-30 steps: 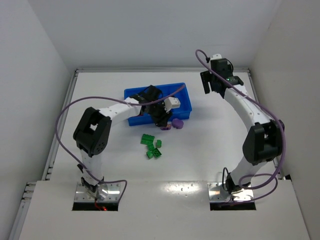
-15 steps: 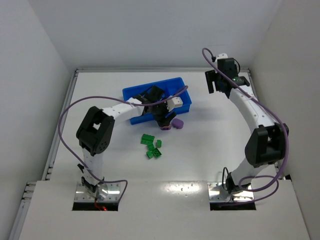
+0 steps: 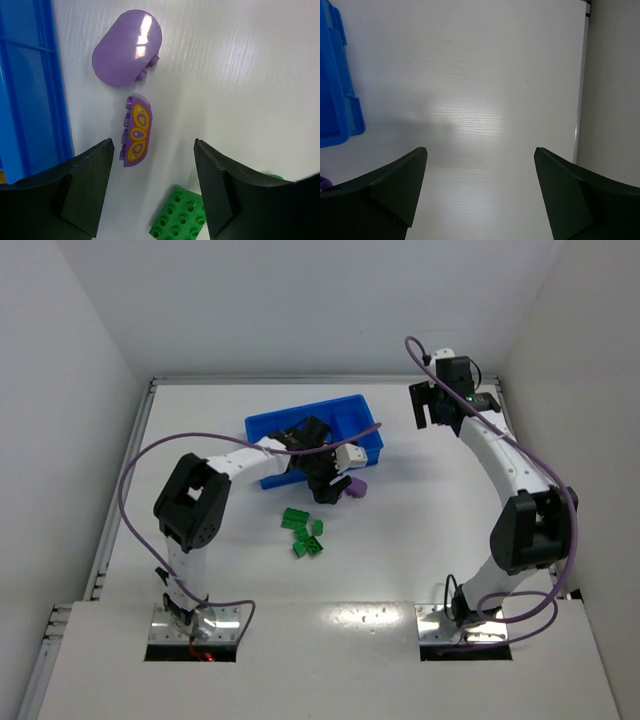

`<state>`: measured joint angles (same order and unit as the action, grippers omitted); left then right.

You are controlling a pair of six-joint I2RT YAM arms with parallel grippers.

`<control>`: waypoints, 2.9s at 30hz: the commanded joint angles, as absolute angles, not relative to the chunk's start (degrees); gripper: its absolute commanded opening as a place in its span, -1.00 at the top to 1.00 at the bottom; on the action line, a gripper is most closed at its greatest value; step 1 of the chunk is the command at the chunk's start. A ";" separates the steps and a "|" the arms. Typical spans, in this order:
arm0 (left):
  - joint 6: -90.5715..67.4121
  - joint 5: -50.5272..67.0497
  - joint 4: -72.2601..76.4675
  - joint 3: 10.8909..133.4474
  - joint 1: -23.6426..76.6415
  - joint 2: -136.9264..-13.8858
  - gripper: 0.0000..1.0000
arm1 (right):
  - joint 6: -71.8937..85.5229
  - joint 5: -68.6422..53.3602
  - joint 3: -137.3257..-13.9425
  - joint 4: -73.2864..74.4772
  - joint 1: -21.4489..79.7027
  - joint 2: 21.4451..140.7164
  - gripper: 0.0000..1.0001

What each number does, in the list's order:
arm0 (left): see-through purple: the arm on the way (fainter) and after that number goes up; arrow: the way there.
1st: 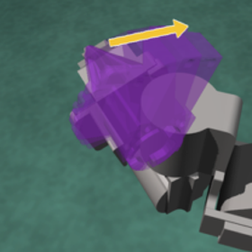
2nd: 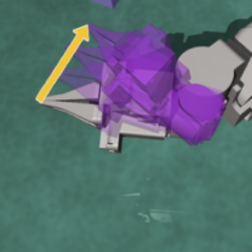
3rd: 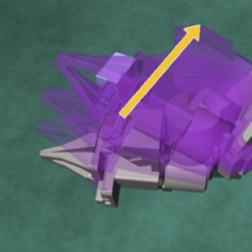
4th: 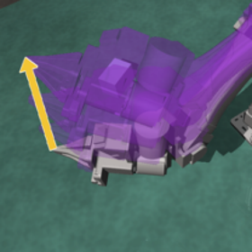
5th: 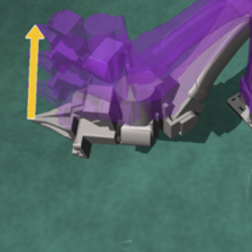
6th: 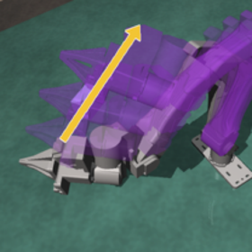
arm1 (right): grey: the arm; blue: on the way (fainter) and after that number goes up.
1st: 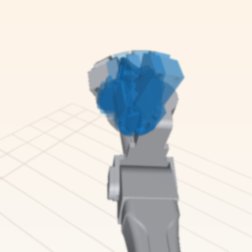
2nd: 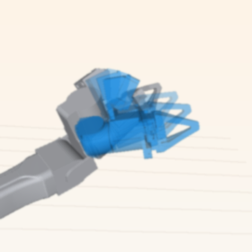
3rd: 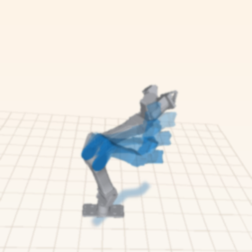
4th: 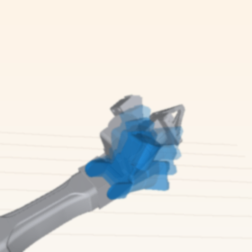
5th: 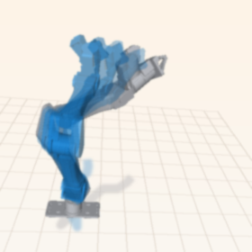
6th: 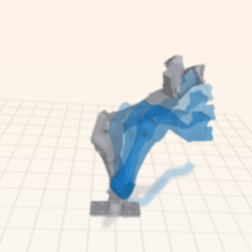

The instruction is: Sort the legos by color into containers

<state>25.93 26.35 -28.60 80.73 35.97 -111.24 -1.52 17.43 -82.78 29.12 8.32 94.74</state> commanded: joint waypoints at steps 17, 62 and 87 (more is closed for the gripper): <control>30.94 19.86 -26.19 82.09 38.06 -117.86 0.19 | -2.29 16.61 -80.33 29.36 6.95 94.04 -0.78; 15.73 14.94 -29.97 114.87 27.52 -127.54 -0.77 | -2.29 16.00 -83.41 28.83 7.47 98.26 -0.78; 51.50 37.01 -40.26 89.82 40.78 -111.70 -0.55 | 1.32 12.13 -75.94 31.20 1.23 93.08 -0.81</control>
